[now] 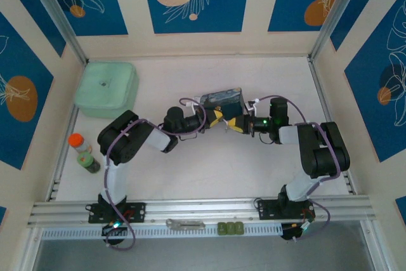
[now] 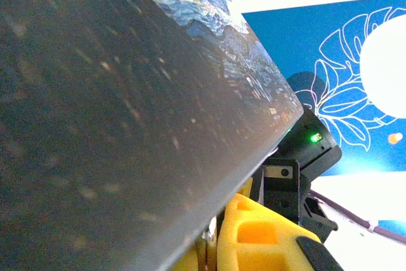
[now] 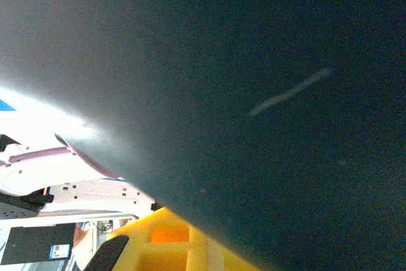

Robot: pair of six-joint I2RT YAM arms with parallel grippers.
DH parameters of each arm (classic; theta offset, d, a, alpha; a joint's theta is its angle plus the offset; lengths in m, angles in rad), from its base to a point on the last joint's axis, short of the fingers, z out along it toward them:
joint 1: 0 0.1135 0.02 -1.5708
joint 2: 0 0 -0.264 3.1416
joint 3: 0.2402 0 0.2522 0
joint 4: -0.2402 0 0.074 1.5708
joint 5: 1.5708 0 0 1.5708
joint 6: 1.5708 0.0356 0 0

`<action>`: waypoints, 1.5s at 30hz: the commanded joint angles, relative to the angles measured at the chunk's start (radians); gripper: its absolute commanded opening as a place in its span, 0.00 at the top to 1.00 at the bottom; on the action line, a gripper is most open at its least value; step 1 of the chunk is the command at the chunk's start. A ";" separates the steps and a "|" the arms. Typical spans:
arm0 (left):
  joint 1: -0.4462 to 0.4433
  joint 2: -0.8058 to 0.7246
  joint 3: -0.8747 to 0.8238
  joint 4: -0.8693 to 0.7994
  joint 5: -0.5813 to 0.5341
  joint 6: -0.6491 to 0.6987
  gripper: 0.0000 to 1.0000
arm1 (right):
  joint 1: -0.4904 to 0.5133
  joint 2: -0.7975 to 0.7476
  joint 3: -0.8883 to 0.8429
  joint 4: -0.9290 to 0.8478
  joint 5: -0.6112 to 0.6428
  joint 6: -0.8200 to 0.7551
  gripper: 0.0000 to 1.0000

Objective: Unlock a padlock with a key

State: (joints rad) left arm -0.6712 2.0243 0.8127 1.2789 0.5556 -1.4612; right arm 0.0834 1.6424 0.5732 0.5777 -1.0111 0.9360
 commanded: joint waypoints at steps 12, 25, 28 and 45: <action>0.004 -0.018 0.034 0.077 0.089 -0.005 1.00 | -0.022 -0.033 -0.021 -0.079 0.015 -0.062 1.00; 0.009 -0.018 0.046 0.079 0.046 -0.009 1.00 | -0.039 -0.070 -0.061 -0.120 0.012 -0.091 1.00; 0.008 -0.018 0.045 0.083 0.049 -0.014 1.00 | -0.038 -0.071 -0.065 -0.085 0.009 -0.066 1.00; -0.003 -0.003 0.023 0.120 0.034 -0.033 1.00 | -0.020 -0.101 -0.059 0.003 0.023 0.016 1.00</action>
State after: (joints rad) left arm -0.6689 2.0247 0.8272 1.2961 0.5911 -1.4883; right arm 0.0532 1.5616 0.5190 0.5713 -0.9936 0.9371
